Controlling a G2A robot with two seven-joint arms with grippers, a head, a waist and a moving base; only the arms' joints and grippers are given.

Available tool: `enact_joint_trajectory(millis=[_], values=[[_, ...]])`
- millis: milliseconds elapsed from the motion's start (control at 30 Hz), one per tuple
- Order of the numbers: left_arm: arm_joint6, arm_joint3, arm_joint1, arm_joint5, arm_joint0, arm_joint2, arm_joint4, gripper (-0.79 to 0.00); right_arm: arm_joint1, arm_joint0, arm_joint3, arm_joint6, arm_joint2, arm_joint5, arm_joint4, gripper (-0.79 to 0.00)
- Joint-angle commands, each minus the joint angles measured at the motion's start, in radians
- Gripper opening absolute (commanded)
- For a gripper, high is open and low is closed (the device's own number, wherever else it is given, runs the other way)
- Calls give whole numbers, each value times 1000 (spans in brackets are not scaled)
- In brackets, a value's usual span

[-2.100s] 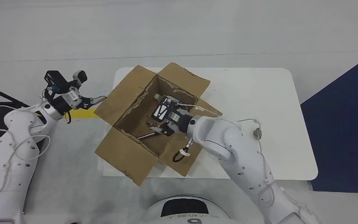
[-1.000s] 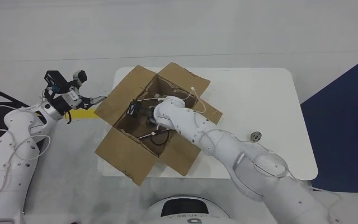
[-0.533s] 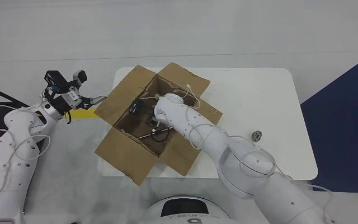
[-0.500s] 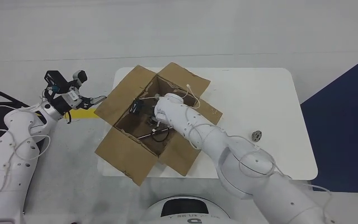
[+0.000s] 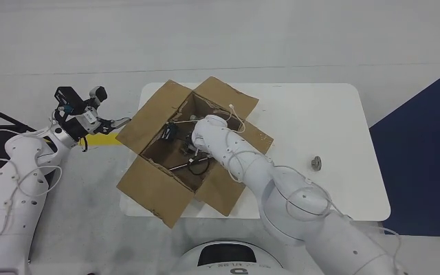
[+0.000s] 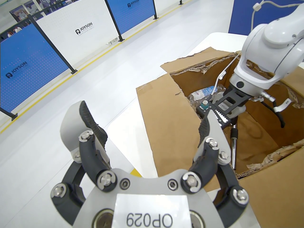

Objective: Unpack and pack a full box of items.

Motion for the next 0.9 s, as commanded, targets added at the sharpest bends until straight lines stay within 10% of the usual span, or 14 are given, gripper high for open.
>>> enact_joint_trajectory(millis=[0,567,767,867], values=[[0,0,0,0,0,0,0,0,-1,7,7,-14,3,2,-1,-785],[0,0,0,0,0,0,0,0,52,-5,-35,-156,72,50,35,-763],[0,0,0,0,0,0,0,0,72,-42,-84,-115,86,35,38,-120],[0,0,0,0,0,0,0,0,81,-51,-112,-110,91,51,27,-52]])
